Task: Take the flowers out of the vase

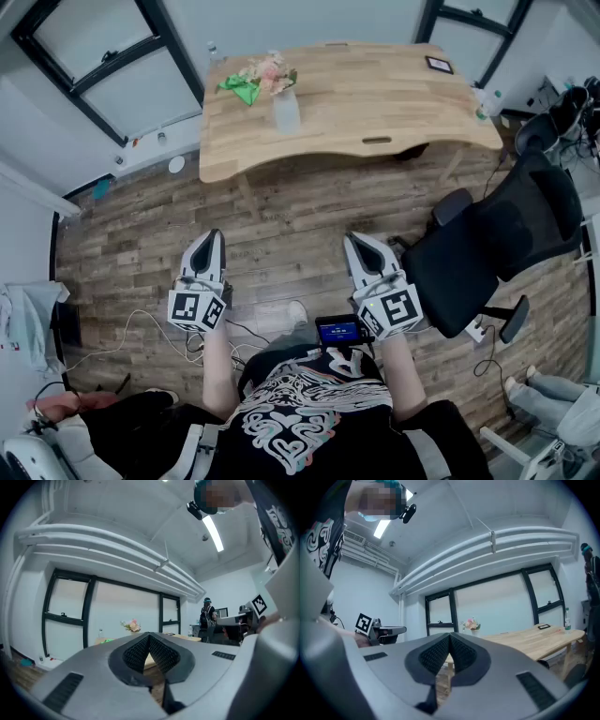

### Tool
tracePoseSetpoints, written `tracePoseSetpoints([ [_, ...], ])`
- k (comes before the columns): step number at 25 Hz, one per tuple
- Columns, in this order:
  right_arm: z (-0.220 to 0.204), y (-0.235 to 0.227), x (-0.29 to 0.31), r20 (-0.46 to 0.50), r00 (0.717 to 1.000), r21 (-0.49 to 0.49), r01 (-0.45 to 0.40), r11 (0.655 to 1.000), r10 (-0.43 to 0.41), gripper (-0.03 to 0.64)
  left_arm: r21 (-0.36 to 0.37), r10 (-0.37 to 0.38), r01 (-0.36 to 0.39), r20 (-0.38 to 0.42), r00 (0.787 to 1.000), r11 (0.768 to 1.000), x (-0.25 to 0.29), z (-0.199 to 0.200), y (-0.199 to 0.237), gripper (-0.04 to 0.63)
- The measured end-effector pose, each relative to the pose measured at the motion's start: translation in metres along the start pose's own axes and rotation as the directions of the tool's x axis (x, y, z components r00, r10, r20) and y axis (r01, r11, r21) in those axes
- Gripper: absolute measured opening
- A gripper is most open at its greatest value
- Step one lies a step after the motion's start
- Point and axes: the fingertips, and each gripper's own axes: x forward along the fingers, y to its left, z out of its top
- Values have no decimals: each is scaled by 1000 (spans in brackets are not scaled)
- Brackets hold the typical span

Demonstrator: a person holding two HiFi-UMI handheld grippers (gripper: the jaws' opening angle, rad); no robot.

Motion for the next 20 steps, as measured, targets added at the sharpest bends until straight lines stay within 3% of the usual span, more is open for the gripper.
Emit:
tracePoseSetpoints([
  [4, -1, -5, -46, 10, 1000, 27, 29, 999, -29, 2, 13, -32, 32, -3, 999, 999, -25, 2, -44, 0],
  [9, 5, 6, -88, 63, 998, 52, 2, 999, -6, 3, 30, -44, 44, -11, 999, 999, -50, -1, -85, 0],
  [15, 14, 13, -115, 183, 979, 266, -135, 955, 87, 3, 62, -41, 41, 3, 999, 997, -68, 11, -105, 0],
  [20, 1, 16, -105, 68, 997, 82, -47, 996, 42, 3, 71, 0, -1, 16, 1000, 997, -66, 12, -96, 0],
])
